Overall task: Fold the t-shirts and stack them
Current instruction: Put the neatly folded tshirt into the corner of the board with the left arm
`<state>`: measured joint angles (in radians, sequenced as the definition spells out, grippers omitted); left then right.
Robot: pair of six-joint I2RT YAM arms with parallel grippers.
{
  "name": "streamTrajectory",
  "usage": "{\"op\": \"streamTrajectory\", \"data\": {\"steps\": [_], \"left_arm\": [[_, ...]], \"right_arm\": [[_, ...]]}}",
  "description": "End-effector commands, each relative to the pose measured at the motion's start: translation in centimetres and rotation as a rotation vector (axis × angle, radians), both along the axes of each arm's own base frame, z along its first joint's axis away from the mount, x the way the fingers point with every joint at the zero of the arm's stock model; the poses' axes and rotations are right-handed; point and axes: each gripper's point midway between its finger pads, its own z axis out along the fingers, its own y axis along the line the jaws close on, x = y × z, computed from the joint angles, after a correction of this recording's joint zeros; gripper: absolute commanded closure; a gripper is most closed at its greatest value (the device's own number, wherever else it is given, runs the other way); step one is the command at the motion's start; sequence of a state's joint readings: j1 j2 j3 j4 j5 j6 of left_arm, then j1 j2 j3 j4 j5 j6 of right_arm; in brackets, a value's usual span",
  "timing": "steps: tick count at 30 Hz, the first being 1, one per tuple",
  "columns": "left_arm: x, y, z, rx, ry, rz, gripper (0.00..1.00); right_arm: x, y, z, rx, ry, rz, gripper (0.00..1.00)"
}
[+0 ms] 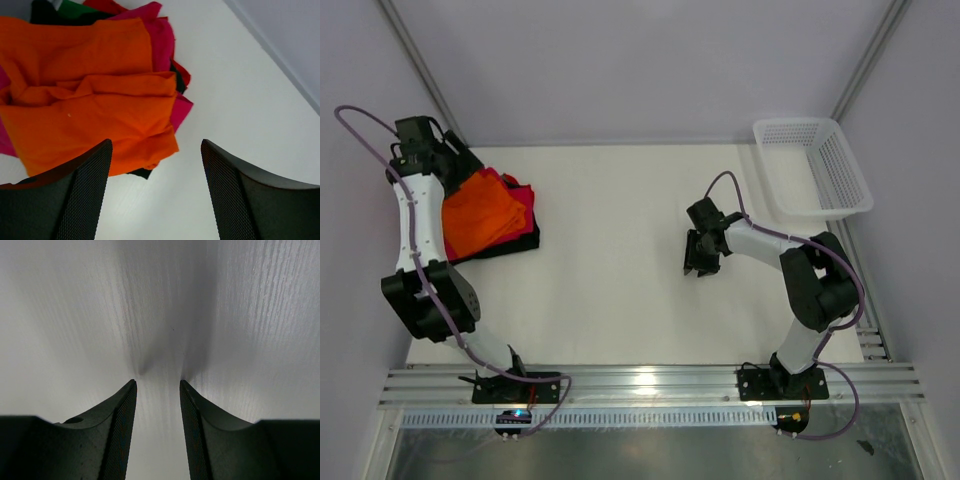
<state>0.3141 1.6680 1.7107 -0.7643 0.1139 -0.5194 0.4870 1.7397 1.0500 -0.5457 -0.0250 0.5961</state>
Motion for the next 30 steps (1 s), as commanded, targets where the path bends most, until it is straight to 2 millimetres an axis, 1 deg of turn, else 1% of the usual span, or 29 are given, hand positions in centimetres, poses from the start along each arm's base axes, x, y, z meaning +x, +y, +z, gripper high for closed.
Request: {"op": "streamTrajectory", "data": {"steps": [1, 2, 4, 5, 6, 7, 8, 9, 11, 13, 15, 16, 17, 18, 19, 21, 22, 23, 25, 26, 27, 28, 30], "left_arm": [[-2.1, 3.4, -4.5, 0.129, 0.209, 0.103, 0.26], [-1.9, 3.6, -5.8, 0.127, 0.239, 0.106, 0.26], [-1.9, 4.1, -7.7, 0.131, 0.285, 0.128, 0.26], [-2.1, 4.1, -9.2, 0.121, 0.32, 0.131, 0.26], [-2.1, 4.1, -11.2, 0.105, 0.367, 0.131, 0.27], [-2.5, 3.9, -13.0, 0.089, 0.41, 0.138, 0.28], [-2.8, 3.9, -14.3, 0.079, 0.444, 0.146, 0.28], [-3.3, 3.8, -16.2, 0.064, 0.496, 0.152, 0.28], [-4.2, 3.7, -18.5, 0.05, 0.555, 0.176, 0.29], [-4.6, 3.5, -20.0, 0.034, 0.596, 0.176, 0.29], [-4.5, 3.3, -20.1, 0.021, 0.597, 0.175, 0.29], [-4.1, 3.4, -19.4, 0.021, 0.577, 0.176, 0.29], [-3.9, 3.2, -18.8, 0.014, 0.562, 0.173, 0.29], [-3.7, 3.2, -18.2, 0.013, 0.546, 0.173, 0.29], [-3.1, 3.3, -16.4, 0.018, 0.505, 0.173, 0.29], [-2.7, 3.1, -14.0, 0.011, 0.46, 0.166, 0.29], [-2.2, 3.2, -12.2, 0.018, 0.419, 0.164, 0.29], [-2.3, 3.1, -9.8, 0.03, 0.37, 0.166, 0.29], [-2.3, 3.7, -6.6, 0.081, 0.304, 0.176, 0.28], [-2.6, 4.0, -4.6, 0.11, 0.262, 0.184, 0.28], [-2.8, 4.4, -3.8, 0.139, 0.25, 0.194, 0.28], [-2.9, 5.3, -2.6, 0.189, 0.242, 0.209, 0.27], [-3.6, 5.8, -2.7, 0.228, 0.289, 0.212, 0.27]], "right_arm": [[0.7, 0.4, -0.1, 0.011, -0.016, 0.016, 0.56], [0.7, 0.4, -0.1, 0.011, -0.018, 0.016, 0.56], [0.7, 0.4, 0.0, 0.009, -0.019, 0.018, 0.55], [0.7, 0.3, 0.0, 0.008, -0.02, 0.019, 0.56], [0.6, 0.3, 0.1, 0.007, -0.022, 0.02, 0.56], [0.6, 0.2, 0.1, 0.002, -0.024, 0.016, 0.55], [0.5, 0.0, 0.0, -0.003, -0.023, 0.017, 0.55], [0.5, -0.1, 0.2, -0.005, -0.03, 0.017, 0.56], [0.2, -0.4, 0.1, -0.016, -0.028, 0.015, 0.56], [0.1, -0.5, 0.1, -0.018, -0.03, 0.022, 0.56], [-0.2, -0.7, 0.0, -0.023, -0.022, 0.024, 0.55], [-0.3, -0.7, -0.1, -0.026, -0.02, 0.025, 0.55], [-0.1, -1.3, -0.2, -0.054, -0.031, 0.014, 0.56], [0.0, -1.2, -0.2, -0.052, -0.031, 0.013, 0.56], [0.0, -1.2, -0.2, -0.052, -0.031, 0.013, 0.55], [0.0, -1.0, -0.2, -0.046, -0.03, 0.013, 0.55], [0.1, -1.0, -0.2, -0.044, -0.031, 0.009, 0.56], [0.2, -0.9, -0.2, -0.043, -0.03, 0.008, 0.56], [0.3, -0.7, -0.2, -0.033, -0.03, 0.006, 0.56], [0.3, -0.7, -0.3, -0.033, -0.03, 0.005, 0.56], [0.4, -0.7, -0.3, -0.033, -0.03, 0.0, 0.56], [0.3, -0.4, -0.4, -0.02, -0.025, 0.003, 0.56], [0.1, 0.0, -0.6, 0.004, -0.006, 0.005, 0.56]]}}
